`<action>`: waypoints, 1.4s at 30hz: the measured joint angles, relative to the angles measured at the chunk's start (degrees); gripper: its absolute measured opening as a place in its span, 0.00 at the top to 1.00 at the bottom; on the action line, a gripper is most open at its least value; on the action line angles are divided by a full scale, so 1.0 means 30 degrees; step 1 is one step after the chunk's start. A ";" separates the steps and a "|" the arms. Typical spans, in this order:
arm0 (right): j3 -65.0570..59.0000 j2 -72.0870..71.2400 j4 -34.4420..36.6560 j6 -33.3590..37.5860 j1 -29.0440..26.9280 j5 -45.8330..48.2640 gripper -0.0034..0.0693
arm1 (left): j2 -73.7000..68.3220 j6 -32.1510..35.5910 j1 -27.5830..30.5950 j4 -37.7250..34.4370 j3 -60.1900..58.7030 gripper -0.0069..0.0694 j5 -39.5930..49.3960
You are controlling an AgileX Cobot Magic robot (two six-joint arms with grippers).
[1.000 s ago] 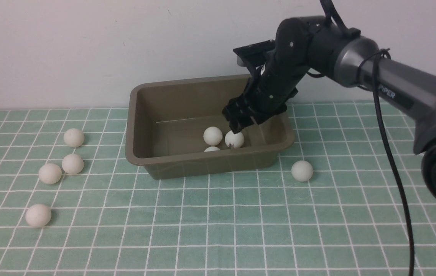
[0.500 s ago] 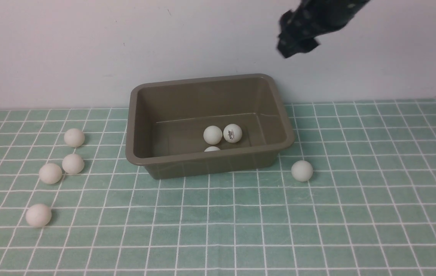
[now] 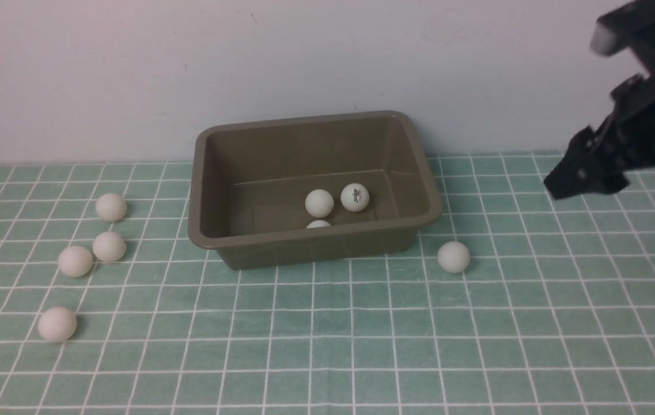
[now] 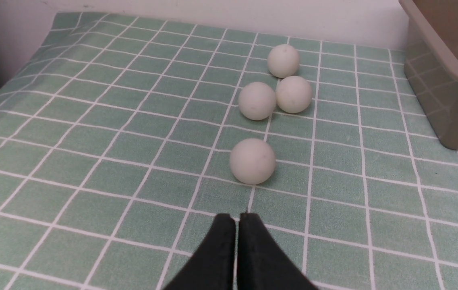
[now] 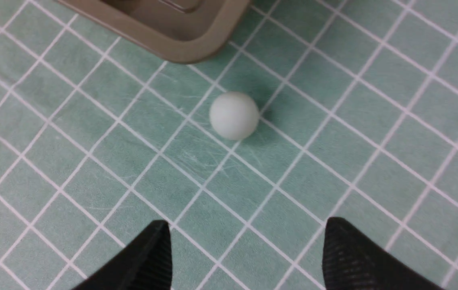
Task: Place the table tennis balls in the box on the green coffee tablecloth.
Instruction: 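Reach for and grasp a ping pong ball on the table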
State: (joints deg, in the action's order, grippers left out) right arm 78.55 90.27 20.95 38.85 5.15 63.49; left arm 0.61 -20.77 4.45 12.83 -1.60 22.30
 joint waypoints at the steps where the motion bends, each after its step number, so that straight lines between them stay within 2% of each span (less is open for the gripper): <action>1: -0.0307 0.0143 0.0341 0.0575 0.0036 -0.0394 0.32 | 0.0000 0.0000 0.0000 0.0000 0.0000 0.91 0.0000; 11: -0.1004 0.4088 0.2050 0.4822 0.0073 -0.2681 0.32 | 0.0000 0.0000 0.0000 0.0000 0.0000 0.91 0.0000; 18: -0.1020 0.6461 0.4703 0.8583 0.0171 -0.3532 0.32 | 0.0000 0.0000 0.0000 0.0000 0.0000 0.91 0.0000; 23: -0.1020 0.6926 0.5369 1.0325 0.0943 -0.4705 0.32 | 0.0000 0.0000 0.0000 0.0000 0.0000 0.91 0.0000; 28: -0.1020 0.7341 0.5369 1.0432 0.1594 -0.6390 0.32 | 0.0000 0.0000 0.0000 0.0000 0.0000 0.92 0.0000; 42: -0.1020 0.7946 0.6060 1.0439 0.1791 -0.7841 0.32 | 0.0000 0.0000 0.0000 0.0000 0.0000 0.92 0.0000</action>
State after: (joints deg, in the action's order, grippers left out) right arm 75.49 114.11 39.13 70.16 10.52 39.97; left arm 0.61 -20.77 4.45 12.83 -1.60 22.30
